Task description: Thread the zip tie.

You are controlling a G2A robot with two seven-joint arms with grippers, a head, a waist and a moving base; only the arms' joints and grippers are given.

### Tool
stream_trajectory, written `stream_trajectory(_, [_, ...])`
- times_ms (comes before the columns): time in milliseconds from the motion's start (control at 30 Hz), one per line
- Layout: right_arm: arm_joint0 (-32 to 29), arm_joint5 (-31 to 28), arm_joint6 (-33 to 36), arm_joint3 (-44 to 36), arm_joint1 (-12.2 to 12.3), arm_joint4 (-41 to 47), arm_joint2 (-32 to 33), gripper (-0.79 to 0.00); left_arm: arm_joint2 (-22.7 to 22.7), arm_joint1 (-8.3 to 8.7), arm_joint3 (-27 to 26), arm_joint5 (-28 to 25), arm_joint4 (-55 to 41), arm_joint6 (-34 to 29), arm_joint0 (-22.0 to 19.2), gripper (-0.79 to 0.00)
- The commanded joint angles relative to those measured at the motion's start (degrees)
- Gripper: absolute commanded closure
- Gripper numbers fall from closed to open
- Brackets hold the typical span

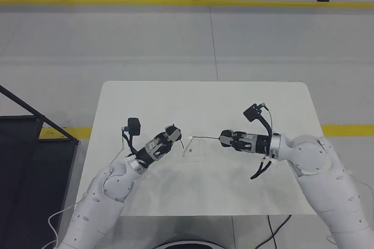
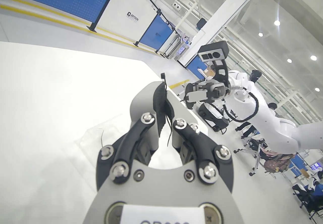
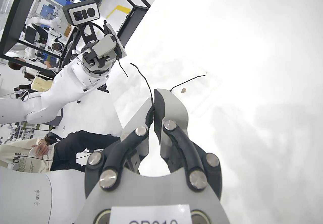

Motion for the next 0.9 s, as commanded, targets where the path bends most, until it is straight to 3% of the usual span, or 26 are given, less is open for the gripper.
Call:
stream_trajectory(0, [0.0,-0.03,0.01,0.0,0.0,0.0,0.0,0.0,0.0,0.0,0.0,0.01,0.0,0.0,0.0,0.0])
stream_trajectory(267, [0.0,-0.03,0.01,0.0,0.0,0.0,0.0,0.0,0.09,-0.03,-0.66,1.75,1.4,0.24,0.25,0.0])
stream_trajectory(400, [-0.98,5.06,-3.44,-1.49,-0.04,-3.81,-0.21,0.0,1.09,-0.36,-1.45,4.67,3.88,2.51,0.66,0.0])
stream_trajectory(867, [-3.64,8.8,-5.19,-2.01,0.52,2.68,4.44,0.0,5.18,-1.25,-6.22,17.99,28.78,18.27,3.72,0.0])
